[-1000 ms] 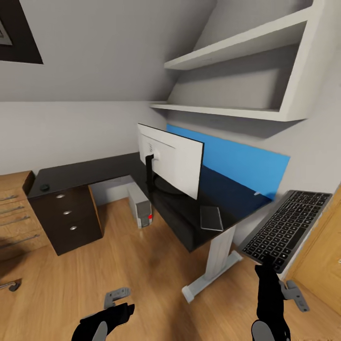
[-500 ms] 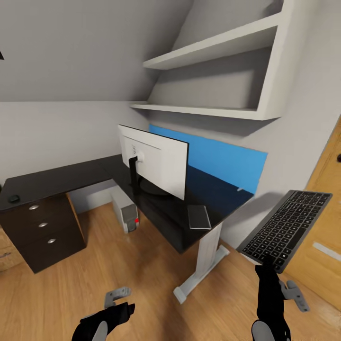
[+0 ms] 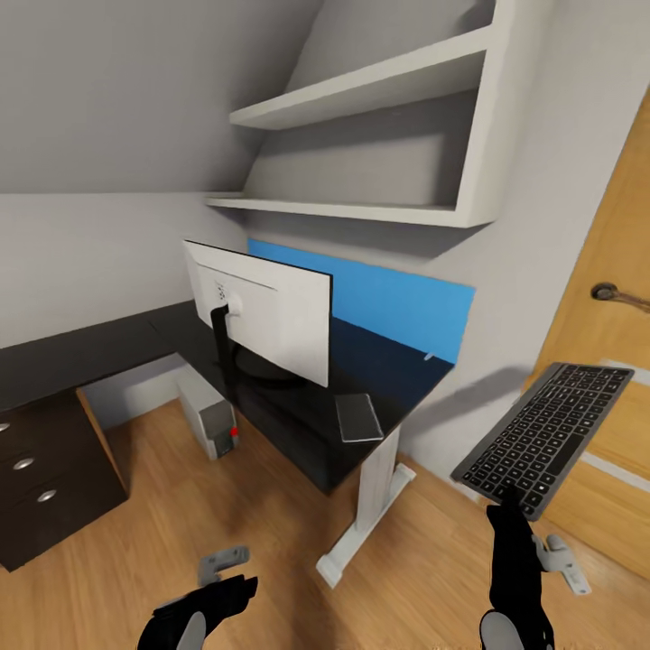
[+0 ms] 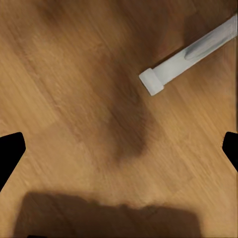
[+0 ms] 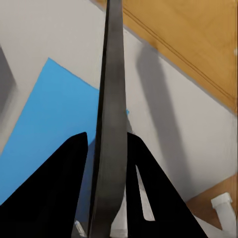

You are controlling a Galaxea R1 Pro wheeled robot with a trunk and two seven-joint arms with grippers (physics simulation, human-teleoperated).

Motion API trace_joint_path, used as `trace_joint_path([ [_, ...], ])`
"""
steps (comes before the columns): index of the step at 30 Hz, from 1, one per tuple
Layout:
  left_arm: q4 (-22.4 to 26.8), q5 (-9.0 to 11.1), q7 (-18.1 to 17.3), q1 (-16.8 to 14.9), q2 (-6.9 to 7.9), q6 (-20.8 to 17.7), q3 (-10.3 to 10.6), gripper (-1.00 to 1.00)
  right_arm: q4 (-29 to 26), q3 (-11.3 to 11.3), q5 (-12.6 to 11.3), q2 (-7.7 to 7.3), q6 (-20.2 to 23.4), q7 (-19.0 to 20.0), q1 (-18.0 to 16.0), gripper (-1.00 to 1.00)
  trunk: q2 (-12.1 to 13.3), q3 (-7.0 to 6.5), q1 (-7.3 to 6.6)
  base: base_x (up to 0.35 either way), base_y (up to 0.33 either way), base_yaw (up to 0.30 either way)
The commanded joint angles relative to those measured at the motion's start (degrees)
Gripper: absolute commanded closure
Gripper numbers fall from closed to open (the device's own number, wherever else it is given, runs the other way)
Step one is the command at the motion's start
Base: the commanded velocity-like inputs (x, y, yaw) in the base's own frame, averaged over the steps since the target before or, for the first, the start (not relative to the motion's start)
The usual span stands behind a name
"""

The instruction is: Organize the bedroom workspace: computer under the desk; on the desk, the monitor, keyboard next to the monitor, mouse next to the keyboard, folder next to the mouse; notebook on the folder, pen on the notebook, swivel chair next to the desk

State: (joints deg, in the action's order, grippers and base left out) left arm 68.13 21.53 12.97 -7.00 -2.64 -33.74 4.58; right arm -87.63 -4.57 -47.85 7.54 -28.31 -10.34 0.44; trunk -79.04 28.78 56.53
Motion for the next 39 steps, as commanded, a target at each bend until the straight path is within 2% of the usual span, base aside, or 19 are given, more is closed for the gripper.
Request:
trace_joint_path([
  [1, 0.07, 0.61, 0.55, -0.03, 0.01, -0.11, 0.04, -1.0, -0.09, 0.06, -0.05, 0.02, -0.02, -0.11, 0.0, 1.0, -0.03, 0.09, 0.0, 0.002, 0.001, -0.25],
  [7, 0.12, 0.61, 0.57, -0.03, 0.09, -0.03, 0.0, -1.0, -0.09, 0.19, -0.05, 0.02, 0.06, -0.12, 0.0, 1.0, -0.03, 0.44, 0.0, 0.002, 0.095, -0.224],
  [10, 0.11, 0.61, 0.67, -0.03, 0.09, -0.02, -0.05, -1.0, -0.09, 1.16, -0.05, -0.04, 0.12, -0.1, 0.0, 1.0, -0.03, 0.51, 0.0, 0.107, 0.232, -0.082],
  [19, 0.07, 0.57, 0.81, -0.03, 0.09, -0.05, -0.09, -1.0, -0.09, 2.39, 0.01, -0.31, 0.26, -0.01, 0.0, 1.0, -0.03, 0.54, 0.0, 0.043, 0.046, -0.012],
  [24, 0.07, 0.6, 0.82, -0.03, 0.07, -0.09, -0.11, -1.0, -0.09, 2.5, 1.92, -0.33, 0.27, 0.13, 0.0, 1.0, -0.03, 0.54, 0.0, 0.001, 0.001, 0.0],
  [29, 0.07, 0.61, 0.7, -0.03, 0.09, -0.15, -0.25, -1.0, -0.09, 2.76, 2.52, -0.28, -0.05, 0.4, 0.0, 1.0, -0.03, 0.54, 0.0, 0.0, 0.0, 0.0],
  [39, -0.01, 0.61, 0.74, -0.03, 0.09, -0.19, -0.42, -1.0, -0.04, 2.81, 2.58, -0.24, -0.17, 0.43, 0.0, 1.0, -0.03, 0.54, 0.0, 0.103, 0.039, 0.0],
])
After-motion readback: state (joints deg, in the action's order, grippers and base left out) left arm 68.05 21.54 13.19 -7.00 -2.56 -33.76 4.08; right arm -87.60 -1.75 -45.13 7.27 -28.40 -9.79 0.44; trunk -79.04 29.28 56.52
